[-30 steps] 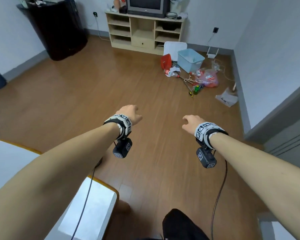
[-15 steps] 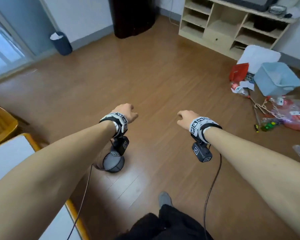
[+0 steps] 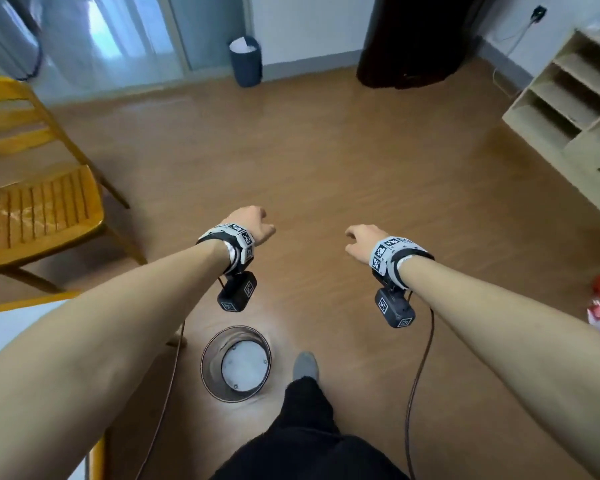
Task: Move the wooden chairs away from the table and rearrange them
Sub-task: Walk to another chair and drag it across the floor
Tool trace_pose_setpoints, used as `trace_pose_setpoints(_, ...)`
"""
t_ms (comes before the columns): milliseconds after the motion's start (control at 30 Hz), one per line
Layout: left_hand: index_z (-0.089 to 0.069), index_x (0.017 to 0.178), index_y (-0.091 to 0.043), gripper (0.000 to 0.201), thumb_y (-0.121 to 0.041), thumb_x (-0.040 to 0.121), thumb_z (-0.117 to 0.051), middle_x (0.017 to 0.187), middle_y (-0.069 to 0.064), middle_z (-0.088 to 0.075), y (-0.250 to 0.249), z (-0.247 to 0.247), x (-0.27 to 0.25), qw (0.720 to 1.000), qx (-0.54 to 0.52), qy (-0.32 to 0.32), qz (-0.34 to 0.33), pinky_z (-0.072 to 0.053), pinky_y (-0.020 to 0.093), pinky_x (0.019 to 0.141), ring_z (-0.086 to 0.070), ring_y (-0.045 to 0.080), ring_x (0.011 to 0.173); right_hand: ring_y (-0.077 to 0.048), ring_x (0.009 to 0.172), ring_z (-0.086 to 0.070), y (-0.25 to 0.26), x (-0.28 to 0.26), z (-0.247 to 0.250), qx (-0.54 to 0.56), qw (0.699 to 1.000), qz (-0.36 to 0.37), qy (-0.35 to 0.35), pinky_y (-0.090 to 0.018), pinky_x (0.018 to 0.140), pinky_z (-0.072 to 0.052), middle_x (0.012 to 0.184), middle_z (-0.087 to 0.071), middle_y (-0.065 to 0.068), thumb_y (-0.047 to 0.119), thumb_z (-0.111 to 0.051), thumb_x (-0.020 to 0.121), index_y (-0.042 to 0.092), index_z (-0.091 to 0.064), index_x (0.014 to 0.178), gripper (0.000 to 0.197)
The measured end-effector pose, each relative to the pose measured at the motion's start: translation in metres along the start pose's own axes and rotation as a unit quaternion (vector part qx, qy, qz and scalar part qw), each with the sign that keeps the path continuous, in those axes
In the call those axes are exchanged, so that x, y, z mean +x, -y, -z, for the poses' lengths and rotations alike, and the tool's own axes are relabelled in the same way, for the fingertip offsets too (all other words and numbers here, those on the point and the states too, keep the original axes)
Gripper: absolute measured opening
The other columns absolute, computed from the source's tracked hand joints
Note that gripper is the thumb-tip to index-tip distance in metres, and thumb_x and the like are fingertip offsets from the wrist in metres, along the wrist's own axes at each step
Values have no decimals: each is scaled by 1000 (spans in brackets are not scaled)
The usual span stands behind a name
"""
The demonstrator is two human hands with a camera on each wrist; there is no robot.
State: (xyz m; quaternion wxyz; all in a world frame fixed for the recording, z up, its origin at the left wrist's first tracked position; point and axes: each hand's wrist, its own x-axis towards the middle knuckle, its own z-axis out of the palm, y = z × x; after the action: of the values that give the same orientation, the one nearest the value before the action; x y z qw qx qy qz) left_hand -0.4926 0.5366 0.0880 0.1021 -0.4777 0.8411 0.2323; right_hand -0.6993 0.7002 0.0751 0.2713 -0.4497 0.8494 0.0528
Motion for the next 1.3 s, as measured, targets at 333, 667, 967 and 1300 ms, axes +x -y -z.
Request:
trace_pose_setpoints(333,-55,137,-20,52,-38,88,-55,137,10,-58,99,132,187,992,-29,-59,106,-45,38,100,-54,32,125,-26,115,-62,121,239,120,-62,993,100,7,-34,89,-54,140,-58,-5,25,-51,95,20,-50,144,49)
trace_pose_setpoints(667,-43,145,-15,63,-37,87,-55,141,13,-54,225,230,385,962,-74,-75,251,-46,39,100,-52,35,125,-29,114,-63,310,514,205,-126,963,237,37,-38,90,-54,137,-59,-8,23,-50,97,17,-48,145,48)
trace_pose_setpoints(967,-48,140,-14,58,-38,88,-57,137,14,-57,372,330,486,917,-128,-100,364,-47,39,97,-55,35,122,-29,117,-61,535,661,275,-183,917,349,59,-35,90,-53,140,-57,-8,23,-50,99,17,-46,147,48)
trace_pose_setpoints(1300,-48,139,-11,54,-39,93,-54,135,15,-57,576,407,589,863,-185,-113,455,-49,42,95,-56,36,120,-28,118,-61,782,797,289,-276,863,413,88,-34,90,-50,138,-59,-7,23,-51,100,16,-49,144,45)
